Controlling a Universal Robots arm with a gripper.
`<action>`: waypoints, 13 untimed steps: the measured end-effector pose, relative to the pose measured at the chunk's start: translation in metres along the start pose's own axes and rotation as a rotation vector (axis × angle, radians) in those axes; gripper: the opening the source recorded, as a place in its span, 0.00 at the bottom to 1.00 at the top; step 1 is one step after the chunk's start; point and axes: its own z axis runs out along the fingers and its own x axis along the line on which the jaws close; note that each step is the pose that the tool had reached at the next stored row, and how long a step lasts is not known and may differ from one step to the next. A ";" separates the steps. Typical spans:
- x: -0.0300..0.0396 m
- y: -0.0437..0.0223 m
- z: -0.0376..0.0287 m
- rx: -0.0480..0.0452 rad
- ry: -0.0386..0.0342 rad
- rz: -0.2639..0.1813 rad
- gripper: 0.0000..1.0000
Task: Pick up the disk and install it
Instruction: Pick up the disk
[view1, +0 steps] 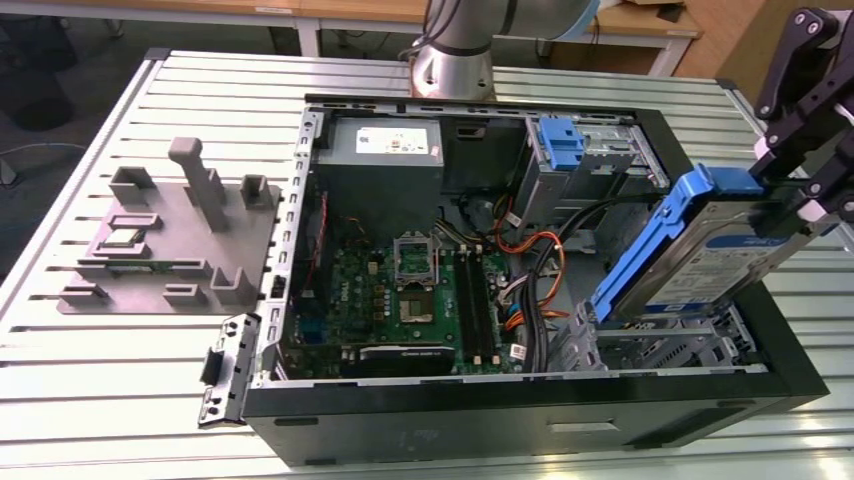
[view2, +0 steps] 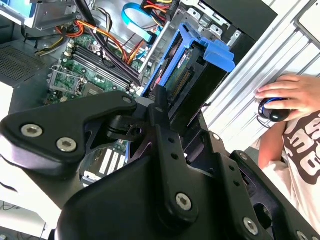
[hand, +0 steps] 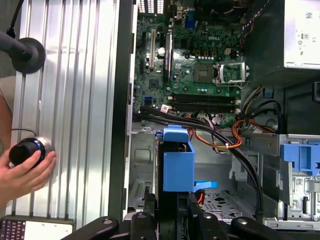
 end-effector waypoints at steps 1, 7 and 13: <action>0.0000 0.0000 0.0009 0.0010 0.0001 0.000 0.35; 0.0001 0.0001 0.0032 0.0040 0.0000 0.000 0.35; 0.0000 0.0000 0.0041 0.0041 0.0000 0.000 0.35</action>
